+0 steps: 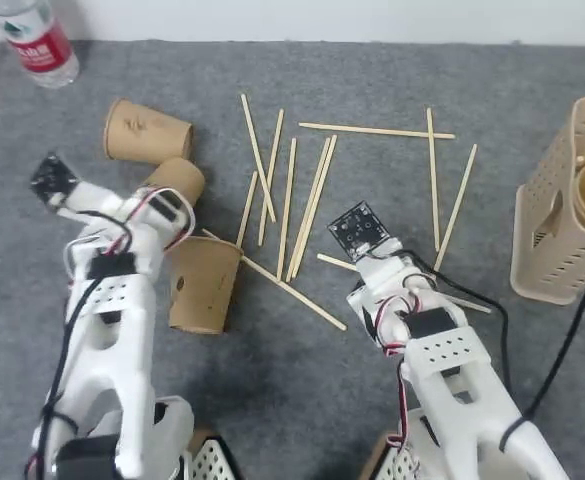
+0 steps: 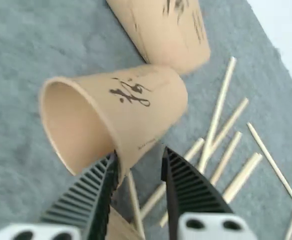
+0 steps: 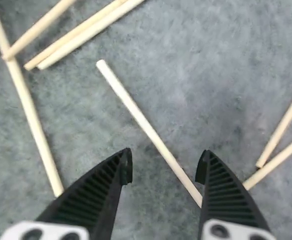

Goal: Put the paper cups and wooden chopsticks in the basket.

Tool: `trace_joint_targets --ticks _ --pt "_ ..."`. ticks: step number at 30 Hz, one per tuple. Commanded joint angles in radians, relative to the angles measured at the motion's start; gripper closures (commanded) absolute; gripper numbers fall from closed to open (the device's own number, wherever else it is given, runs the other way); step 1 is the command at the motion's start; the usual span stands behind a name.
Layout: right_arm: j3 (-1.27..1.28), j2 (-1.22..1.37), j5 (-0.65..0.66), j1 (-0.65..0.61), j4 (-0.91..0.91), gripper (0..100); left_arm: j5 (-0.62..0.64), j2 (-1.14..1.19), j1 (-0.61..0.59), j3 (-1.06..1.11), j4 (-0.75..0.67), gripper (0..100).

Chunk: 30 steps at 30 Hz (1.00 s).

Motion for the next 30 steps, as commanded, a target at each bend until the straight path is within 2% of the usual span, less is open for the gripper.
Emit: trace_joint_targets --ticks 1,7,10,12,14,18,23,28,30 --pt "-0.006 -0.025 -0.003 -0.010 -0.022 78.6 0.029 0.049 0.075 -0.008 -0.037 87" --pt "-0.006 -0.025 -0.003 -0.008 -0.022 78.6 0.025 0.138 0.066 -0.001 -0.140 87" --pt "-0.006 -0.025 -0.003 -0.008 -0.022 78.6 0.017 0.183 0.043 -0.010 -0.206 95" --pt "-0.006 -0.025 -0.003 -0.008 -0.022 78.6 -0.032 0.201 0.031 -0.005 -0.270 99" --pt "-0.006 -0.025 -0.003 -0.008 -0.022 78.6 -0.080 0.209 0.031 0.001 -0.308 99" --pt "-0.006 -0.025 -0.003 -0.008 -0.022 78.6 -0.091 0.198 0.029 0.001 -0.307 99" --pt "-0.006 -0.025 -0.003 -0.008 -0.022 78.6 -0.091 0.074 0.037 0.018 -0.219 99" --pt "-0.003 -0.025 -0.003 -0.008 -0.036 78.6 -0.104 -0.206 0.038 0.002 -0.078 99" --pt "0.003 -0.024 -0.003 -0.008 -0.045 78.6 -0.166 -0.333 0.043 -0.028 -0.005 99"
